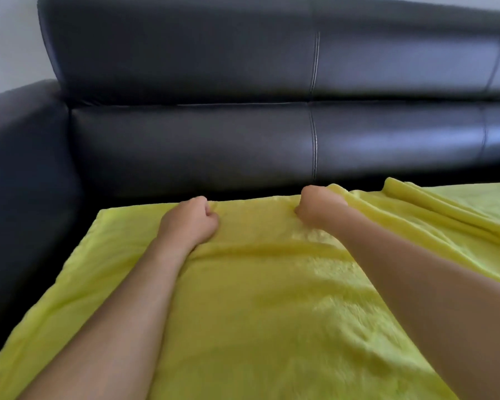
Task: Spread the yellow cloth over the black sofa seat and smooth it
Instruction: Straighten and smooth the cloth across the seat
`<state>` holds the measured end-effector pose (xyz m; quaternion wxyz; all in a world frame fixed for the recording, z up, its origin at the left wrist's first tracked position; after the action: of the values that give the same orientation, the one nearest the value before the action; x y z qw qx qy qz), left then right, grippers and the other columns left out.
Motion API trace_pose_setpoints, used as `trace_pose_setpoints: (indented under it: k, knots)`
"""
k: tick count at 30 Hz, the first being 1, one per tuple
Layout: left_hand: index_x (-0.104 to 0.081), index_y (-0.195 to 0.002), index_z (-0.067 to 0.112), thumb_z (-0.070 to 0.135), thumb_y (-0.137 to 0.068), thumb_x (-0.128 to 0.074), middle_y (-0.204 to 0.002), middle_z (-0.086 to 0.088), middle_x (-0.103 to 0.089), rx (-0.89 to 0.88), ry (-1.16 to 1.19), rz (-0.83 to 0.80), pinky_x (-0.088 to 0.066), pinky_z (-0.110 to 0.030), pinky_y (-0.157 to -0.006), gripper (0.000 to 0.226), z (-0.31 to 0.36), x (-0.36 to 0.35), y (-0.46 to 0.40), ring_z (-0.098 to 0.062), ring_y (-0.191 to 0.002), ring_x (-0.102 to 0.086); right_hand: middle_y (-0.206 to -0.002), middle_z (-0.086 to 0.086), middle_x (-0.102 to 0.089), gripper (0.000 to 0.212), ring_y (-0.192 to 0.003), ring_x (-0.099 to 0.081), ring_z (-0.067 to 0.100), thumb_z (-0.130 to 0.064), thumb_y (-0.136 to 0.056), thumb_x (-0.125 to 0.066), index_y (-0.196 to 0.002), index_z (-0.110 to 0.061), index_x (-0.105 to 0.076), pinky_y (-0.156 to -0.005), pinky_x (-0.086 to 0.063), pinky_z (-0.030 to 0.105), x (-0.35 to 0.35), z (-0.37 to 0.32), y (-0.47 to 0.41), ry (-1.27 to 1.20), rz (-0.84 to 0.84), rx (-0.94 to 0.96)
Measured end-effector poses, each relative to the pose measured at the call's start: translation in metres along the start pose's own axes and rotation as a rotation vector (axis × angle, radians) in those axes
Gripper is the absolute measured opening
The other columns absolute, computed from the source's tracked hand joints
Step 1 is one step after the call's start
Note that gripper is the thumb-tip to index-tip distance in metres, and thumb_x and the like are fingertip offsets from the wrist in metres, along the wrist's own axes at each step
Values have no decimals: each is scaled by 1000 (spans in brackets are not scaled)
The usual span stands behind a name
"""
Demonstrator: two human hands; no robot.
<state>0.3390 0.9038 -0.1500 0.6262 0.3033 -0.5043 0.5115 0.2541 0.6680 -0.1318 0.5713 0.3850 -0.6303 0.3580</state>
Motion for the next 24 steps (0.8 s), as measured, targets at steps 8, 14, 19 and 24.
trace_pose_setpoints:
  k: [8, 14, 19, 24]
  knots:
    - [-61, -76, 17, 8, -84, -50, -75, -1, -61, 64, 422, 112, -48, -35, -60, 17, -16, 5, -17, -22, -72, -58, -82, 7, -64, 12, -64, -52, 24, -8, -80, -53, -85, -9, -64, -53, -40, 24, 8, 9, -18, -119, 139, -43]
    - [-63, -81, 20, 8, -86, -49, -82, 3, -60, 84, 354, 143, -49, -33, -62, 20, -12, 15, -25, -17, -74, -56, -86, 7, -64, 19, -75, -59, 27, -6, -78, -49, -89, -9, -64, -58, -43, 27, 23, 16, -28, -247, 252, -95]
    - [-52, -84, 18, 11, -92, -45, -77, 3, -56, 3, 212, 410, -42, -35, -57, 13, -6, 31, -17, -24, -70, -53, -100, 10, -57, 19, -88, -53, 32, -11, -90, -45, -96, -7, -62, -69, -42, 34, 32, 14, -38, -253, 440, -88]
    - [-50, -90, 17, 18, -98, -44, -80, -1, -59, -106, 57, 400, -50, -41, -65, 10, 9, 19, -17, -25, -71, -57, -107, 11, -53, 23, -101, -49, 34, -19, -95, -44, -102, -10, -64, -83, -37, 39, 22, 5, -40, -24, 515, -38]
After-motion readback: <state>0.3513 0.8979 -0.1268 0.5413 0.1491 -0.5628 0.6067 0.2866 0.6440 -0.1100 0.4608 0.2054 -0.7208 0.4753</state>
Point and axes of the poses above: each hand's wrist, its own y-axis away from the middle knuckle, its own x-axis out of the back of the hand, z = x × y, the point moved 9 cm from there along -y, towards the middle knuckle
